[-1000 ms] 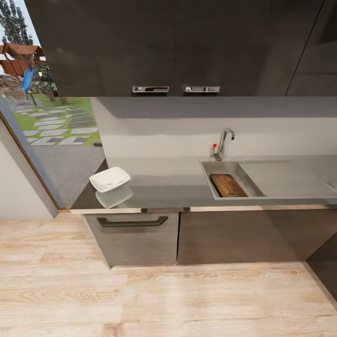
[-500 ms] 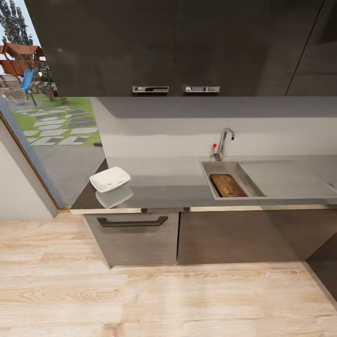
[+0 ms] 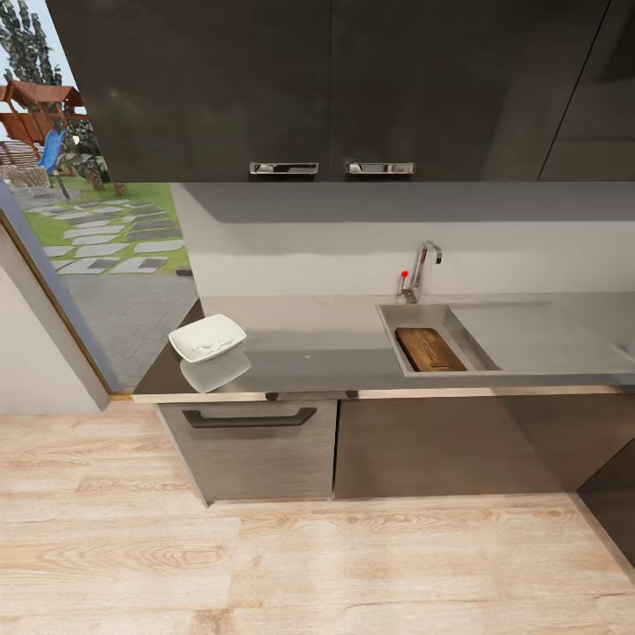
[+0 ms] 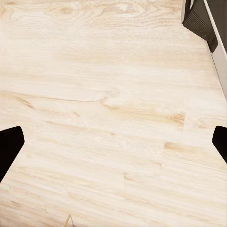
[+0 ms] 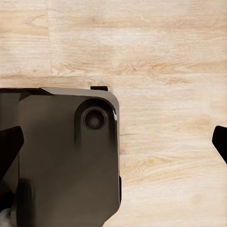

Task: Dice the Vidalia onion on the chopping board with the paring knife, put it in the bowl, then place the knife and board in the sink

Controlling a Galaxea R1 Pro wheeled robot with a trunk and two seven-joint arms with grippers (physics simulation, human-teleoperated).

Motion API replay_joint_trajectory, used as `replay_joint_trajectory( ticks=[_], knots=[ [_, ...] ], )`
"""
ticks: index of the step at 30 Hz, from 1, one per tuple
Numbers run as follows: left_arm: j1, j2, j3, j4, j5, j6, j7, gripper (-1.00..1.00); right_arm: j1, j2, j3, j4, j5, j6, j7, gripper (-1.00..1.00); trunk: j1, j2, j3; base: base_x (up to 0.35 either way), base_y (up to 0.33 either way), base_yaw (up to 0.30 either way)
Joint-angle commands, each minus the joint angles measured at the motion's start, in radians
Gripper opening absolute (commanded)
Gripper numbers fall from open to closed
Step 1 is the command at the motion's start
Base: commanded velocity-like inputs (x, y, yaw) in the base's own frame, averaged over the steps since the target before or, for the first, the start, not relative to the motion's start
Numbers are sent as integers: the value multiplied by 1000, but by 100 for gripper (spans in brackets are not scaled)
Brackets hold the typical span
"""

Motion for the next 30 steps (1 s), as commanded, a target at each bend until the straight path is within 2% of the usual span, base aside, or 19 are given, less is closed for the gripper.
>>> replay_joint_trajectory(
  ticks=[1, 30],
  knots=[
    [1, 0, -9, -2, 10, -1, 3, 100, -1, 0, 9, 1, -10, -3, -2, 100, 1, -2, -2, 0, 0, 0],
    [1, 0, -9, -2, 10, -1, 3, 100, -1, 1, 9, 1, -10, -3, -2, 100, 1, -2, -2, 0, 0, 0]
  ],
)
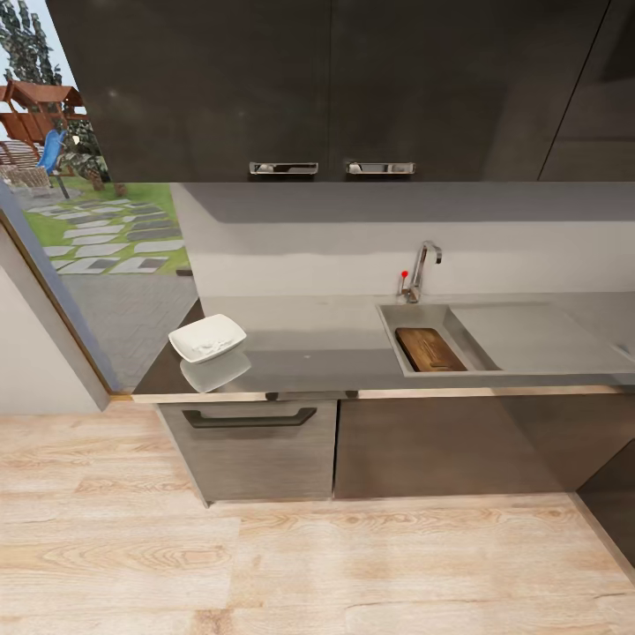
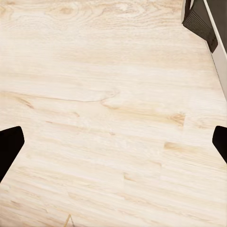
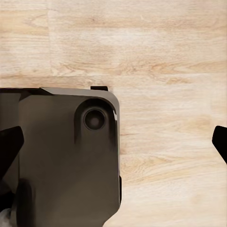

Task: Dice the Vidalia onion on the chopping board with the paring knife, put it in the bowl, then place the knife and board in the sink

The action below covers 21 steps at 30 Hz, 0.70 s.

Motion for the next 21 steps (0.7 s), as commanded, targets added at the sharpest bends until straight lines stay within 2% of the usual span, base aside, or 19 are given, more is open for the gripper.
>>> replay_joint_trajectory(
  ticks=[1, 21],
  knots=[
    [1, 0, -9, -2, 10, -1, 3, 100, -1, 0, 9, 1, -10, -3, -2, 100, 1, -2, -2, 0, 0, 0],
    [1, 0, -9, -2, 10, -1, 3, 100, -1, 0, 9, 1, -10, -3, -2, 100, 1, -2, -2, 0, 0, 0]
  ],
)
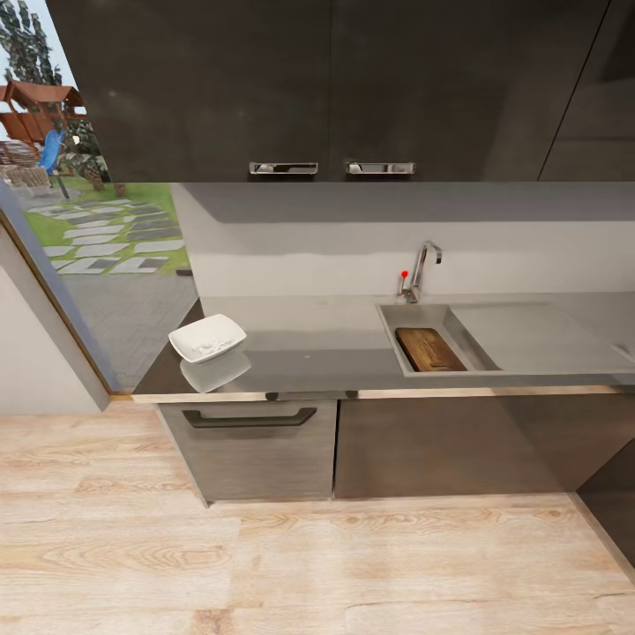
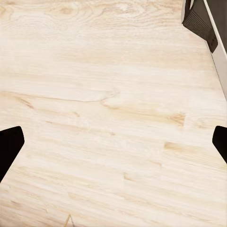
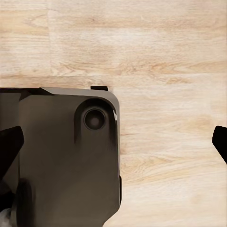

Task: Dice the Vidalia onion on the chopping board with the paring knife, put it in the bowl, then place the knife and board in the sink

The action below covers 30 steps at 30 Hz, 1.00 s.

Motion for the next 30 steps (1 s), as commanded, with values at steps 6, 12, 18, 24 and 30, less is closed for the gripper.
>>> replay_joint_trajectory(
  ticks=[6, 12, 18, 24, 30],
  knots=[
    [1, 0, -9, -2, 10, -1, 3, 100, -1, 0, 9, 0, -10, -3, -3, 100, 1, -2, -2, 0, 0, 0],
    [1, 0, -9, -2, 10, -1, 3, 100, -1, 0, 9, 1, -10, -3, -3, 100, 1, -2, -2, 0, 0, 0],
    [1, 0, -9, -2, 10, -1, 3, 100, -1, 0, 9, 0, -10, -3, -2, 100, 1, -2, -2, 0, 0, 0],
    [1, 0, -9, -2, 10, -1, 3, 100, -1, 0, 9, 0, -10, -3, -3, 100, 1, -2, -2, 0, 0, 0],
    [1, 0, -9, -2, 10, -1, 3, 100, -1, 0, 9, 0, -10, -3, -2, 100, 1, -2, -2, 0, 0, 0]
  ],
)
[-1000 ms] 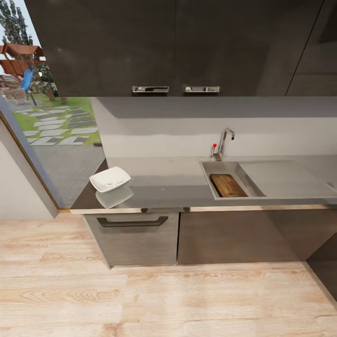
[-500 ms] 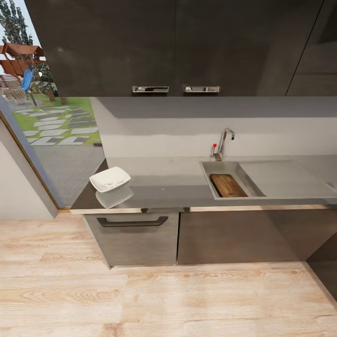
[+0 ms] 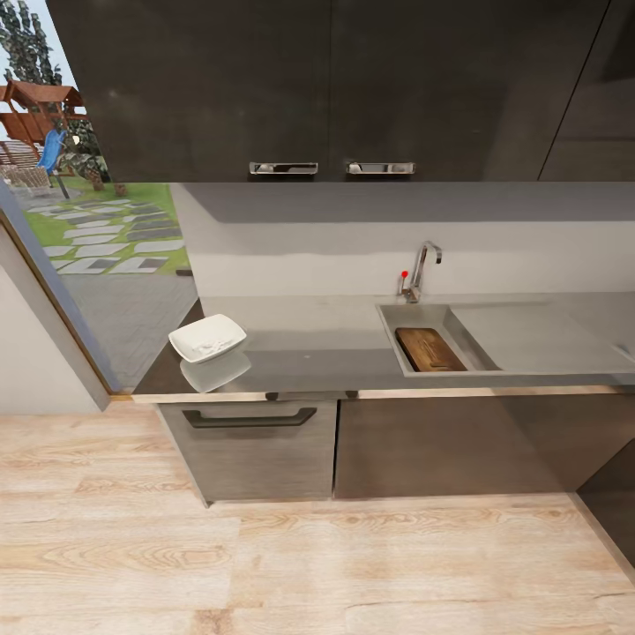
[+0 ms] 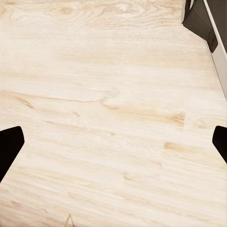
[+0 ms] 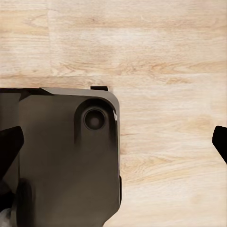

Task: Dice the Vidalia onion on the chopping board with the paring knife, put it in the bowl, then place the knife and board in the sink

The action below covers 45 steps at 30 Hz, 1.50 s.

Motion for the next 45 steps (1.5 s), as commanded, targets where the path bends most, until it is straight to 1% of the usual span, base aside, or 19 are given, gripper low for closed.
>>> replay_joint_trajectory(
  ticks=[1, 45],
  knots=[
    [1, 0, -9, -2, 10, -1, 3, 100, -1, 0, 9, 1, -10, -3, -3, 100, 1, -2, -2, 0, 0, 0],
    [1, 0, -9, -2, 10, -1, 3, 100, -1, 0, 9, 1, -10, -3, -3, 100, 1, -2, -2, 0, 0, 0]
  ],
)
